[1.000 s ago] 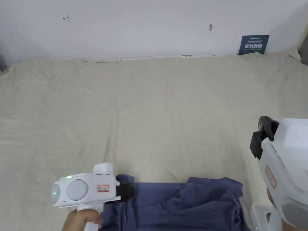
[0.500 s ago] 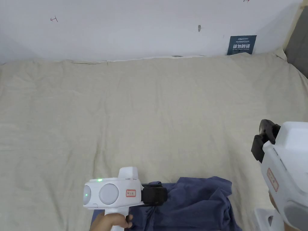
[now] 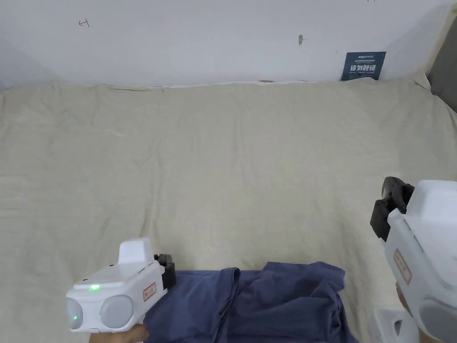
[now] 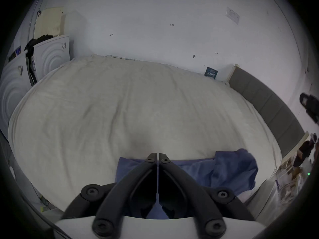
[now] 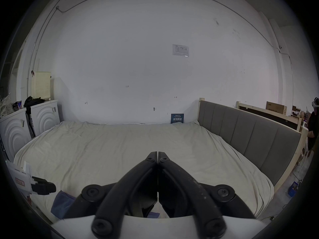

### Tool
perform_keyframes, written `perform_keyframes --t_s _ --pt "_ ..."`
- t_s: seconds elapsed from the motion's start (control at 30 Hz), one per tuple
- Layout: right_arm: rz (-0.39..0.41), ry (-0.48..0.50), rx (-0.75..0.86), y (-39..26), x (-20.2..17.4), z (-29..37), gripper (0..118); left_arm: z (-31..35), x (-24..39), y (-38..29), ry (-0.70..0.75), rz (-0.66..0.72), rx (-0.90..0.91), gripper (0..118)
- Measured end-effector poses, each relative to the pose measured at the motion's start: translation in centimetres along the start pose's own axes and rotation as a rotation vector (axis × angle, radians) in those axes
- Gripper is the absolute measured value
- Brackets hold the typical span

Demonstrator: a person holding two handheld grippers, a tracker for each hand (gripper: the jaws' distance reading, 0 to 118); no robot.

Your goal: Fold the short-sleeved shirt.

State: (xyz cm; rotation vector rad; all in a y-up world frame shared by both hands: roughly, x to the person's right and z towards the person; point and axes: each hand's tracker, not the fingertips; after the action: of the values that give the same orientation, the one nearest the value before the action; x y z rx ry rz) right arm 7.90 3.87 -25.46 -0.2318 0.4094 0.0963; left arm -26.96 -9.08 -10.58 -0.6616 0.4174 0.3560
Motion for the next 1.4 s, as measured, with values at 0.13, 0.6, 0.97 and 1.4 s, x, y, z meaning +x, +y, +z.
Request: perform_keyframes --t_s 0.13,0.6,0.97,1.4 --pt "-0.001 0.001 -0.004 0.0 -0.1 -0.1 2 -1.3 0.7 -2.0 0.005 -0.041 -0.055 1" --pt "0.0 -0.027 -0.019 -0.1 1.4 0.2 2 -6.9 9.3 -6.7 -0.036 -0.195 -0.205 1" --pt "-0.008 -0.027 -0.011 0.1 1.6 0.6 2 -2.6 5.5 -2.4 -0.242 -0.037 -0.155 1" --pt "0.004 0.014 -0.012 0.2 -0.5 0.5 2 -1.5 -9.6 0.3 -0.35 0.443 -0.205 100"
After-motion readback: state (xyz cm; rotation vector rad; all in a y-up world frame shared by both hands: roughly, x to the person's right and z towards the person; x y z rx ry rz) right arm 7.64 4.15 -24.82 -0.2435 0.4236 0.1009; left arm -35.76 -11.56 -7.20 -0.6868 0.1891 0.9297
